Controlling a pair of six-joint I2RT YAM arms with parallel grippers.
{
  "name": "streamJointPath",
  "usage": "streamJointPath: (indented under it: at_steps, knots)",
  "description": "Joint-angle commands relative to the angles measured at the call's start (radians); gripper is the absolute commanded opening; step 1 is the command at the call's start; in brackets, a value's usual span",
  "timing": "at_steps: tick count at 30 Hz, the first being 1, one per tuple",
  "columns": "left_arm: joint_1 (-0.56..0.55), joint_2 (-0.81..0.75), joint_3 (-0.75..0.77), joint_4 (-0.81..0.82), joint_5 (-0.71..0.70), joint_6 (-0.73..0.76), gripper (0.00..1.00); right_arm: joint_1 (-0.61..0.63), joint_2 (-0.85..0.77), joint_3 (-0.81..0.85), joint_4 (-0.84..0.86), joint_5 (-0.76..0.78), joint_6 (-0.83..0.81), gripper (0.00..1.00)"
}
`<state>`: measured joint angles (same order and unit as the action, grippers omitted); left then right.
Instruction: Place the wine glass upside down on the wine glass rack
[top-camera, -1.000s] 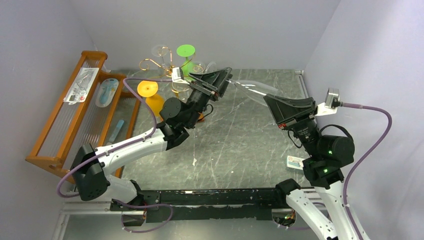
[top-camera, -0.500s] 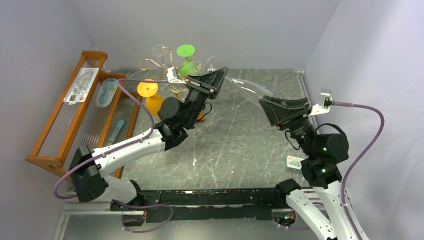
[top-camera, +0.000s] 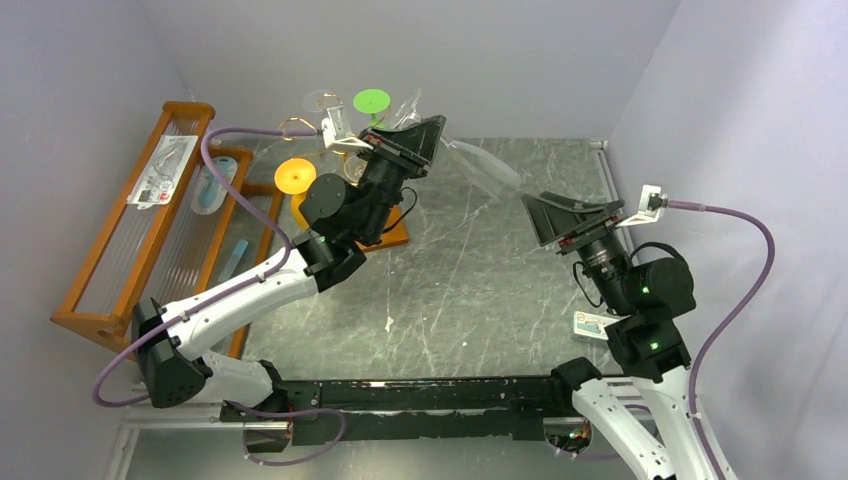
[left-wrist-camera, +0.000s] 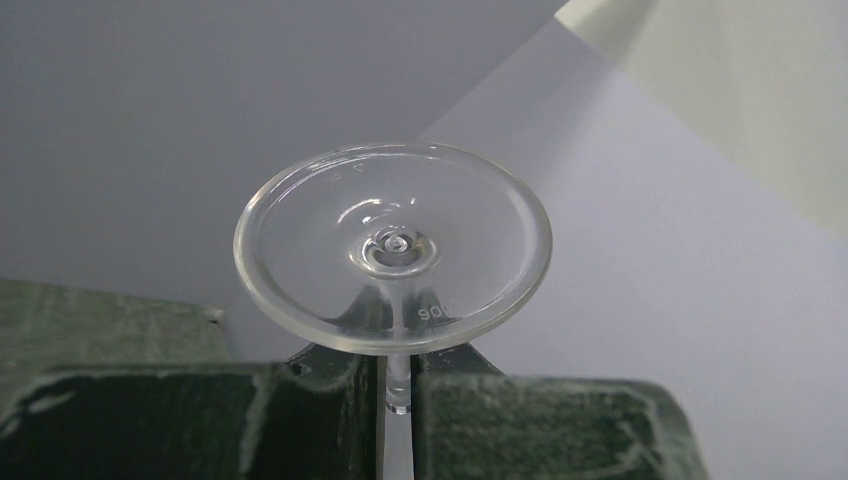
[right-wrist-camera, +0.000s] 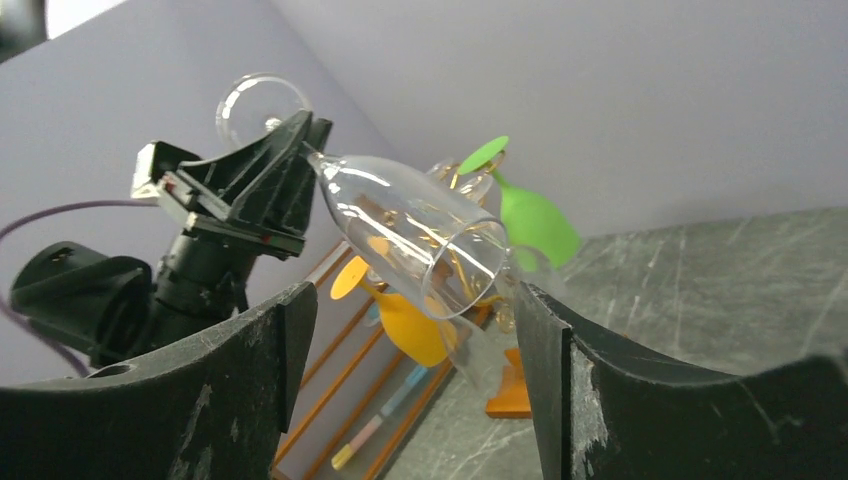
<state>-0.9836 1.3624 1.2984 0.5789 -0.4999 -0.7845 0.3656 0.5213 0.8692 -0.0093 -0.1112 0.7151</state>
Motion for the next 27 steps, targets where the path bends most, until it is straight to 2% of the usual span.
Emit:
streamJointPath:
  at_steps: [1, 4, 8, 11, 14, 18, 23, 27]
  knots:
    - [-0.003, -0.04, 0.03, -0.062, 0.078, 0.214, 0.05, -0.002, 0.029, 0.07, -0.095, 0.024, -0.071, 0.77]
    - [-0.003, -0.062, 0.055, -0.183, 0.176, 0.291, 0.05, -0.002, 0.08, 0.122, -0.098, -0.094, -0.15, 0.76]
    - [-0.003, -0.083, 0.076, -0.342, 0.354, 0.37, 0.05, -0.002, 0.174, 0.172, -0.09, -0.402, -0.236, 0.76]
    - [-0.003, -0.088, 0.073, -0.374, 0.498, 0.366, 0.05, -0.001, 0.242, 0.165, -0.059, -0.577, -0.243, 0.76]
    - [-0.003, -0.058, 0.096, -0.385, 0.681, 0.349, 0.05, 0.001, 0.264, 0.113, 0.074, -0.69, -0.185, 0.74]
    - [-0.003, -0.03, 0.11, -0.395, 0.811, 0.335, 0.05, 0.004, 0.265, 0.06, 0.198, -0.731, -0.116, 0.68]
    - [-0.003, -0.024, 0.085, -0.357, 0.902, 0.316, 0.05, 0.004, 0.271, 0.028, 0.248, -0.744, -0.07, 0.46]
    - [-0.003, -0.018, 0.071, -0.329, 0.946, 0.297, 0.05, 0.01, 0.279, 0.006, 0.291, -0.748, -0.044, 0.35]
